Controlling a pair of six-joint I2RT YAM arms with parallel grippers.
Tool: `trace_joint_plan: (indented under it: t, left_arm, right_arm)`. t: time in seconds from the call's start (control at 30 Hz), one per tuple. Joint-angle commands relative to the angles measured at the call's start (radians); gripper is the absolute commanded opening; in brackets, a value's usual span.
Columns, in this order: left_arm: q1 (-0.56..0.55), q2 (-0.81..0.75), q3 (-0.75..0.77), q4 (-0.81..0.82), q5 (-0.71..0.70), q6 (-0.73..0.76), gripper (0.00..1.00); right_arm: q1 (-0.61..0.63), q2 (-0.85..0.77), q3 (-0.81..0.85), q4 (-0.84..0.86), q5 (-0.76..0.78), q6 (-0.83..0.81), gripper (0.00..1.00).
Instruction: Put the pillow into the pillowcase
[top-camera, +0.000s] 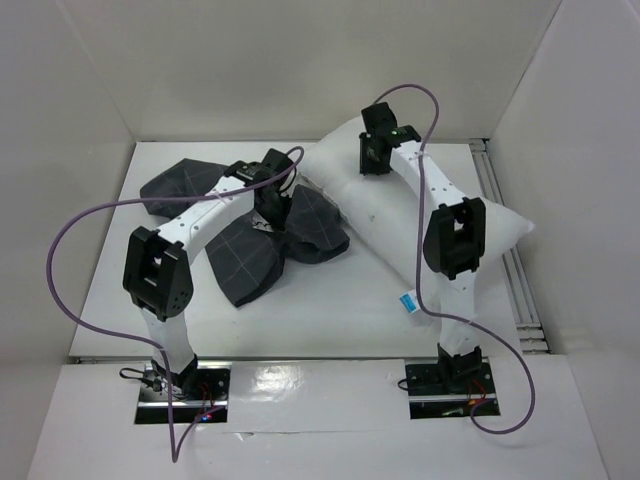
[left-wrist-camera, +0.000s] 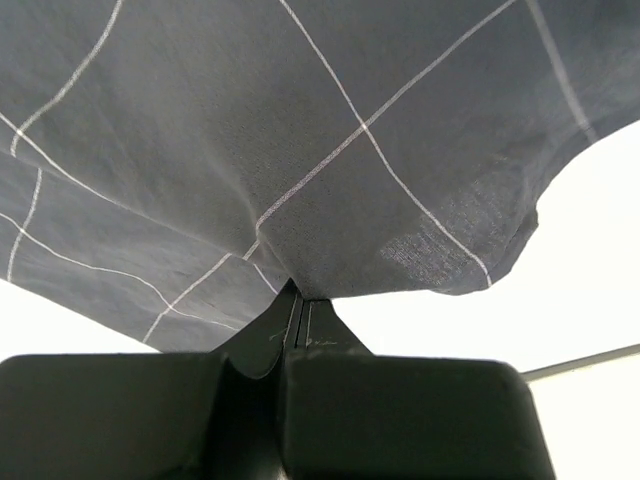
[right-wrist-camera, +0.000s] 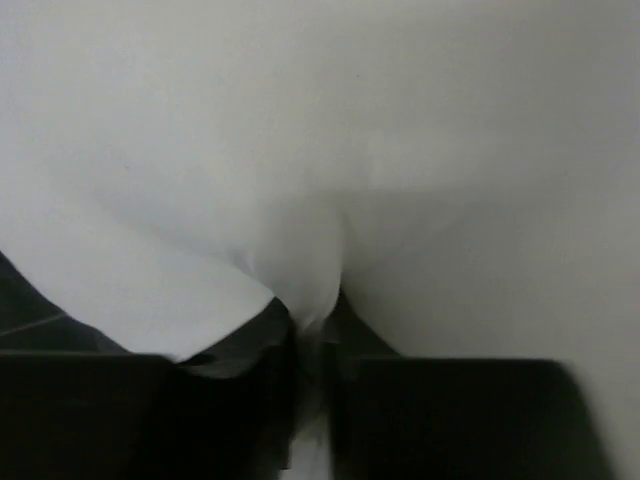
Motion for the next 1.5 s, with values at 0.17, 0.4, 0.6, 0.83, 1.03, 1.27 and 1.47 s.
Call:
trace_joint_plan:
  t: [0.17, 0.4, 0.6, 0.83, 1.03, 1.27, 1.47]
  left_arm:
    - [0.007, -0.018, -0.033, -0.023, 0.032, 0.004, 0.20]
    - [0.016, 0.017, -0.067, 0.067, 0.048, -0.024, 0.00]
    - [0.025, -0.001, -0.076, 0.068, 0.109, -0.015, 0.00]
    - [0.076, 0.018, 0.035, 0.009, 0.370, 0.077, 0.15]
    - [0.110, 0.037, -0.013, 0.037, 0.403, 0.049, 0.00]
    - [0.214, -0.017, -0.018, 0.074, 0.533, 0.015, 0.00]
    - [0.320, 0.023, 0.152, 0.083, 0.658, -0.073, 0.00]
  right_arm:
    - [-0.032, -0.094, 0.001, 0.115, -0.099, 0.035, 0.00]
    - [-0.064, -0.528, -0.327, 0.206, -0.223, 0.016, 0.00]
    - [-0.112, -0.781, -0.547, 0.217, -0.295, 0.026, 0.00]
    - [-0.165, -0.940, -0.621, 0.148, -0.389, 0.000, 0.00]
    - [-0.175, -0.963, -0.550, 0.011, -0.389, -0.019, 0.00]
    - [-0.175, -1.018, -0.550, 0.012, -0.406, -0.045, 0.00]
    - [-0.175, -1.075, -0.582, 0.022, -0.585, -0.105, 0.00]
